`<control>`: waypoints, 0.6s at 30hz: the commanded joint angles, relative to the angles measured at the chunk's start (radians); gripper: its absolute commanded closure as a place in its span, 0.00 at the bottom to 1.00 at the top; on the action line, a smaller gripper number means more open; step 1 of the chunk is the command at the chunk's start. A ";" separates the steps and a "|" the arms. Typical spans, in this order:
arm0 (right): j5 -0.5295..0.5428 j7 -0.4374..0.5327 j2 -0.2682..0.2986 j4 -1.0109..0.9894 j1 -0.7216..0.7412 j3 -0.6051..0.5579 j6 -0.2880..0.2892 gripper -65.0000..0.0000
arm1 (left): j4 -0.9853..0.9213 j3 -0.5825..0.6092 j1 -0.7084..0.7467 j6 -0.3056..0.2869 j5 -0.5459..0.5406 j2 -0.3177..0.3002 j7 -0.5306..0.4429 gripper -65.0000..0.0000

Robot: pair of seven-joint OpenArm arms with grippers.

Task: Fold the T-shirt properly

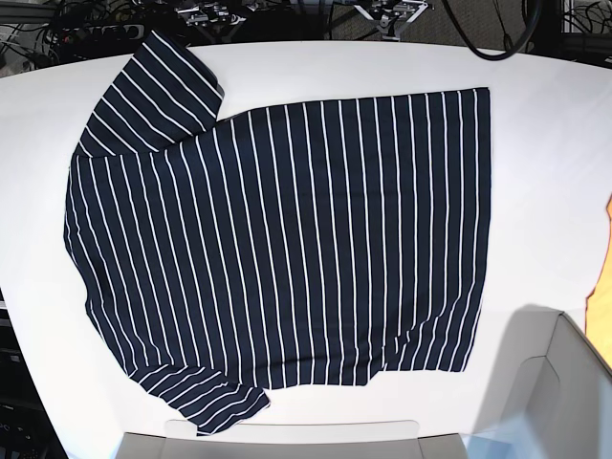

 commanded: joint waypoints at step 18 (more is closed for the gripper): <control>0.004 0.000 0.003 0.002 -0.001 0.000 0.007 0.99 | 0.000 -0.002 0.010 -0.002 0.003 0.002 -0.005 1.00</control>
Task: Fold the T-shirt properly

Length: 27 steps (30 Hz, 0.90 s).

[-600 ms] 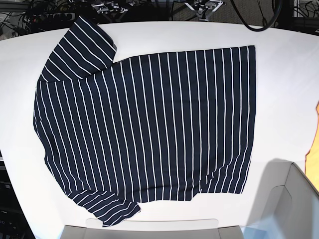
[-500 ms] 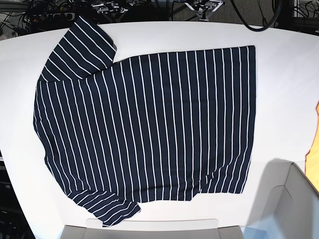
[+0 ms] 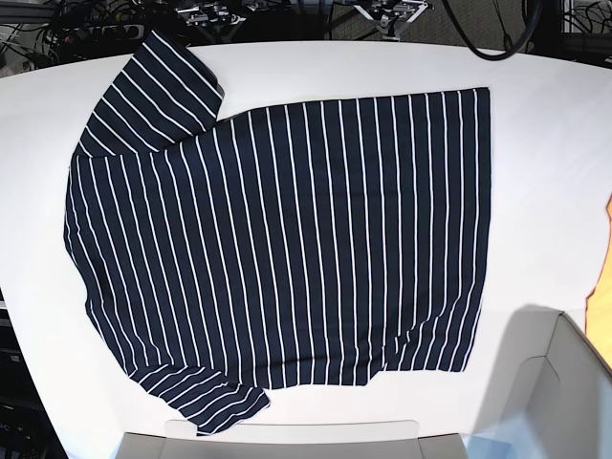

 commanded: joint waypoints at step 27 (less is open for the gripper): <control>0.006 0.000 0.001 0.002 0.004 0.004 0.007 0.99 | 0.000 -0.003 0.030 0.004 0.002 0.001 -0.094 1.00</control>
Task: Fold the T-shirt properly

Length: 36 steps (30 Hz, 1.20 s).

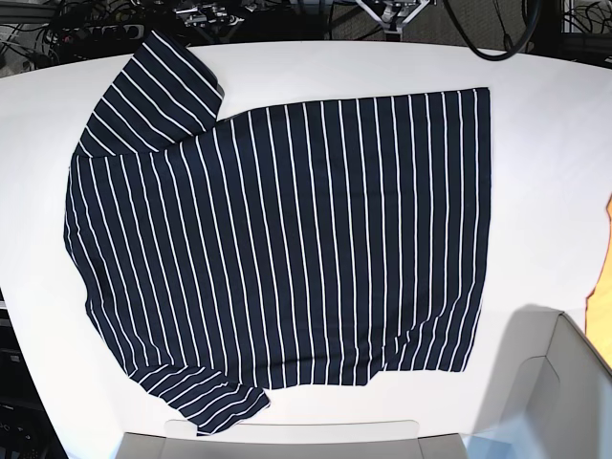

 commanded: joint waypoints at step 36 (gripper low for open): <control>0.005 0.000 0.001 0.002 0.002 0.002 0.007 0.99 | -0.002 -0.003 0.029 0.003 0.002 -0.008 0.003 1.00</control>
